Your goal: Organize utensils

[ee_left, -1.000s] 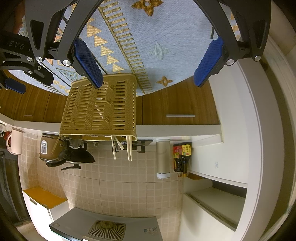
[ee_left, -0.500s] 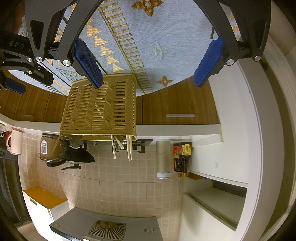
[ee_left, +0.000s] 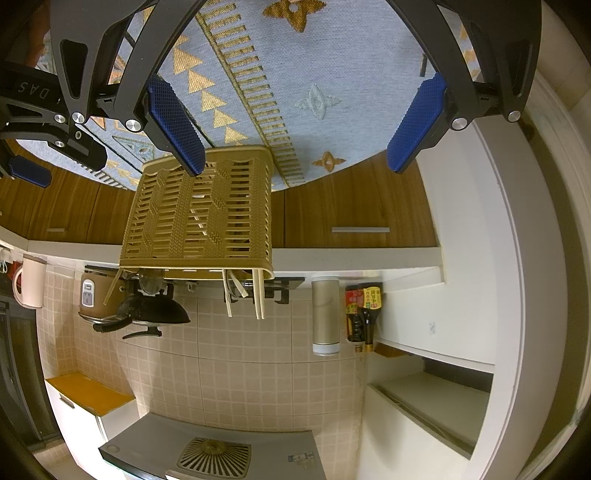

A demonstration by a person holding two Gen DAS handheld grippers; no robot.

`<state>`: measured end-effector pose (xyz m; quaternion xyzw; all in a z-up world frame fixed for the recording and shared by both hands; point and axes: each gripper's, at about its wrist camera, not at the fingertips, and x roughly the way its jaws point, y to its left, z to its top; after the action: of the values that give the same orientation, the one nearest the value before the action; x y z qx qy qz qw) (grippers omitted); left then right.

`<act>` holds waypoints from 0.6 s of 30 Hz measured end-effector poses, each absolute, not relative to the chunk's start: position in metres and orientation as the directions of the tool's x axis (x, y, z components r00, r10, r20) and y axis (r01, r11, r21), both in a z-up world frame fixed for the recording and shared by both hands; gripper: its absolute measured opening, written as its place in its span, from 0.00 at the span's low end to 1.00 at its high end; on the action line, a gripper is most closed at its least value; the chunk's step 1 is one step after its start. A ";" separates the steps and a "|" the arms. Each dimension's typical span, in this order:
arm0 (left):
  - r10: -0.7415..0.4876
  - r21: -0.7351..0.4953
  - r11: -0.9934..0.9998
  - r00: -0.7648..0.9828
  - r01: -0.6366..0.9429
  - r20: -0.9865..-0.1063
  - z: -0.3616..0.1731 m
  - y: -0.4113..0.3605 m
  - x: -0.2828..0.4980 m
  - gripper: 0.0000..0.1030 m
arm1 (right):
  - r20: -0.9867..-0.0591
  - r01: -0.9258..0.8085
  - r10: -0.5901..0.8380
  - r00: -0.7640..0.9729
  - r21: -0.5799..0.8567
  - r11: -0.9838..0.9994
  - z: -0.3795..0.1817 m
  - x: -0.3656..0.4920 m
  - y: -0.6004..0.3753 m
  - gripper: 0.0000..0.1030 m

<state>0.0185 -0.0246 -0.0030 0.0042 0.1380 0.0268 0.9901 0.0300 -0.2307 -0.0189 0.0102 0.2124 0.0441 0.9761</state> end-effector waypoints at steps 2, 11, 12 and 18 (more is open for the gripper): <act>0.054 0.016 0.999 0.961 -0.052 -0.272 -0.003 -0.024 0.018 0.93 | -0.414 -0.082 0.091 0.906 0.039 0.996 -0.019 0.030 -0.231 0.92; 0.044 0.015 0.999 0.961 -0.041 -0.274 -0.004 -0.024 0.018 0.93 | -0.414 -0.082 0.091 0.906 0.041 0.996 -0.019 0.030 -0.231 0.92; 0.042 0.016 0.999 0.961 -0.039 -0.275 -0.004 -0.025 0.018 0.93 | -0.413 -0.083 0.092 0.906 0.040 0.996 -0.019 0.030 -0.231 0.92; 0.016 0.005 1.000 0.966 -0.015 -0.258 -0.003 -0.025 0.014 0.93 | -0.414 -0.081 0.090 0.906 0.038 0.996 -0.020 0.030 -0.230 0.92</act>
<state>0.0144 -0.0246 -0.0025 0.0016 0.1301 0.0079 0.9915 0.0303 -0.2301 -0.0195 0.0102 0.2124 0.0437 0.9761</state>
